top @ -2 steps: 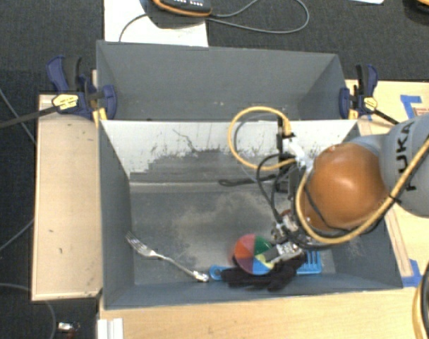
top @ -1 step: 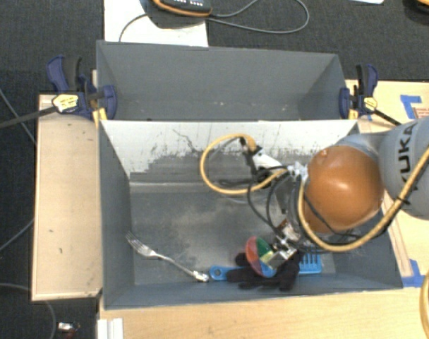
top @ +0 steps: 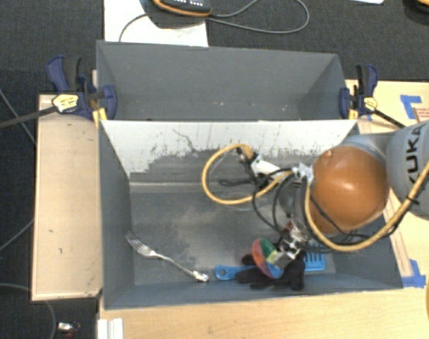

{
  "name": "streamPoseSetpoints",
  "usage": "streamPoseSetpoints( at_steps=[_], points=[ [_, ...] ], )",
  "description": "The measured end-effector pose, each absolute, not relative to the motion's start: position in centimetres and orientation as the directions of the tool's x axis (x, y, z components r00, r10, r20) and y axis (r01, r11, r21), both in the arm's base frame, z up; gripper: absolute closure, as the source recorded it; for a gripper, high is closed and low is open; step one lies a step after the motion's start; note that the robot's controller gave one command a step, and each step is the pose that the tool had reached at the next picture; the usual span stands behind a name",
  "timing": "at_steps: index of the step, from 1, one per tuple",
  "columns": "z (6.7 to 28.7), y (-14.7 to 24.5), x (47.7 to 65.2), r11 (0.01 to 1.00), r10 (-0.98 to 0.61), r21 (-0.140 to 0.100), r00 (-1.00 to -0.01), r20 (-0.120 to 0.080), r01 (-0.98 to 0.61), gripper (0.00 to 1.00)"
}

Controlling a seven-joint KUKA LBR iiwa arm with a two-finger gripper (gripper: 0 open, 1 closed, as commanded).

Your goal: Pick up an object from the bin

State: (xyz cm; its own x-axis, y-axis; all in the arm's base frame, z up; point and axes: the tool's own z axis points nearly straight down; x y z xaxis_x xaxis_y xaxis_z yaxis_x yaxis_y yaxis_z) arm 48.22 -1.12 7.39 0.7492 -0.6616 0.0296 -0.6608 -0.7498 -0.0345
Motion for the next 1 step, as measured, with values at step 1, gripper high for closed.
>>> streamPoseSetpoints(
  at_steps=[1],
  points=[
    [14.59, -0.24, 48.04, -0.688, -0.725, -0.039, 0.688, 0.028, -0.724, 1.00]
  ],
)
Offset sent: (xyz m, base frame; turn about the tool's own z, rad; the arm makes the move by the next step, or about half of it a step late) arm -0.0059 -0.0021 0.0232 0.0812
